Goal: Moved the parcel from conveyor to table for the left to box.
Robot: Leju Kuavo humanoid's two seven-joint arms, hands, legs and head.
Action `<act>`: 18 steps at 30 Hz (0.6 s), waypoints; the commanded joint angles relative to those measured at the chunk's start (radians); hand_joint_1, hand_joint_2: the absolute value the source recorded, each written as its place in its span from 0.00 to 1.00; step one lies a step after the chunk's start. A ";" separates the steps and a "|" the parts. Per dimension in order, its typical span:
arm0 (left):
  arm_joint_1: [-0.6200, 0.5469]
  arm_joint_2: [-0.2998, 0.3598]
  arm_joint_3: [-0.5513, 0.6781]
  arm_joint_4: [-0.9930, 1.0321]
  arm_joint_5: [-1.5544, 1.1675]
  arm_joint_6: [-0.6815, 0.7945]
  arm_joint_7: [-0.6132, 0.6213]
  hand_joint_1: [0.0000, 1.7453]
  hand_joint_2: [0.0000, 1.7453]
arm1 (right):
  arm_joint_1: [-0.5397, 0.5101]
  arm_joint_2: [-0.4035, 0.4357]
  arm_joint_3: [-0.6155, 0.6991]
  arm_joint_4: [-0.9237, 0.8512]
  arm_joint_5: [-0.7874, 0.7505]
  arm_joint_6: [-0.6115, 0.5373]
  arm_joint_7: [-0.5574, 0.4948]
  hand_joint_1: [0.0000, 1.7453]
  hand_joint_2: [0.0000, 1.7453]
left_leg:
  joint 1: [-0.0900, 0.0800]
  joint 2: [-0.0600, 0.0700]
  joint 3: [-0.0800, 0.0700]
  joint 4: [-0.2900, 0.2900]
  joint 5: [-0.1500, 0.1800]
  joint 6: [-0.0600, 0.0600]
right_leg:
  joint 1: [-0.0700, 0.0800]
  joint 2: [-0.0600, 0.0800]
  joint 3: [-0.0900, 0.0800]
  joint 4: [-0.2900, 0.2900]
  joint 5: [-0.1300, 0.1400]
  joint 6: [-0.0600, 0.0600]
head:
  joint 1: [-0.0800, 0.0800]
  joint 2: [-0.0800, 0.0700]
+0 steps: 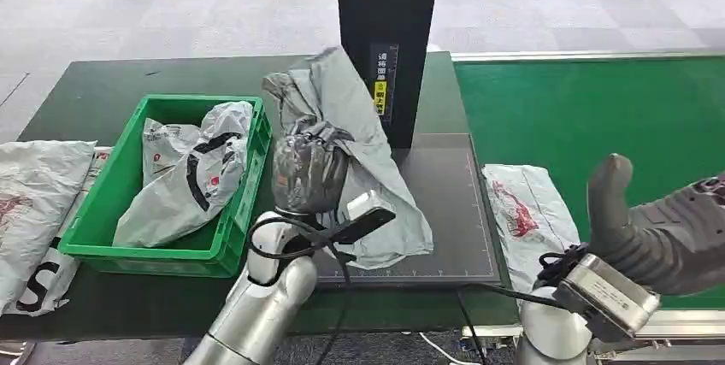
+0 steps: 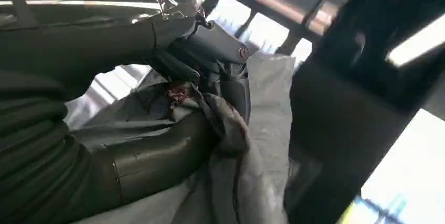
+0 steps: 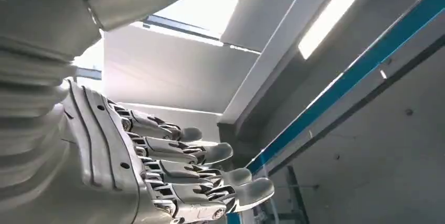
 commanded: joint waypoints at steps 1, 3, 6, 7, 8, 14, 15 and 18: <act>0.114 0.026 0.147 -0.474 -0.014 -0.004 -0.018 1.00 1.00 | 0.055 0.048 -0.047 0.001 0.003 0.001 0.004 0.00 1.00 | 0.001 0.003 0.003 -0.002 -0.001 0.000 | 0.001 0.002 0.002 -0.002 0.000 -0.001 | 0.000 0.000; 0.114 0.026 0.147 -0.474 -0.014 -0.004 -0.018 1.00 1.00 | 0.055 0.048 -0.047 0.001 0.003 0.001 0.004 0.00 1.00 | 0.000 0.000 0.002 -0.002 -0.001 0.000 | 0.001 0.000 0.002 -0.002 -0.001 0.000 | 0.000 0.000; 0.104 0.026 0.182 -0.489 -0.019 -0.004 -0.004 1.00 1.00 | 0.056 0.048 -0.046 0.003 0.003 0.001 0.003 0.00 1.00 | 0.000 0.000 0.005 -0.004 -0.001 0.000 | 0.001 0.000 0.005 -0.004 -0.001 0.000 | 0.001 0.000; 0.099 0.026 0.196 -0.486 -0.023 -0.004 0.006 1.00 1.00 | 0.056 0.048 -0.047 0.004 0.003 0.001 0.002 0.00 1.00 | 0.000 0.000 0.002 -0.002 0.000 0.000 | 0.000 0.000 0.003 -0.002 -0.001 0.000 | 0.000 0.000; 0.084 0.026 0.233 -0.474 -0.033 -0.004 0.024 1.00 1.00 | 0.057 0.048 -0.048 0.007 0.002 0.001 0.000 0.00 1.00 | 0.000 0.000 0.004 -0.003 0.000 0.000 | 0.000 0.000 0.004 -0.003 -0.001 0.000 | 0.000 0.000; 0.049 0.026 0.455 -0.432 0.108 -0.004 -0.067 1.00 1.00 | 0.078 0.048 -0.068 0.018 -0.024 0.001 -0.032 0.00 1.00 | 0.000 0.000 0.004 -0.003 0.000 -0.001 | 0.001 0.000 0.004 -0.002 -0.001 -0.001 | 0.000 0.000; 0.049 0.026 0.455 -0.432 0.108 -0.004 -0.067 1.00 1.00 | 0.078 0.048 -0.068 0.018 -0.024 0.001 -0.032 0.00 1.00 | 0.001 0.000 0.005 -0.005 0.000 -0.001 | 0.001 -0.001 0.006 -0.004 0.000 -0.001 | 0.000 0.000; 0.049 0.026 0.455 -0.432 0.108 -0.004 -0.067 1.00 1.00 | 0.078 0.048 -0.068 0.018 -0.024 0.001 -0.032 0.00 1.00 | 0.001 -0.002 0.004 -0.002 0.000 -0.001 | 0.001 -0.003 0.004 -0.002 -0.001 -0.001 | 0.000 0.000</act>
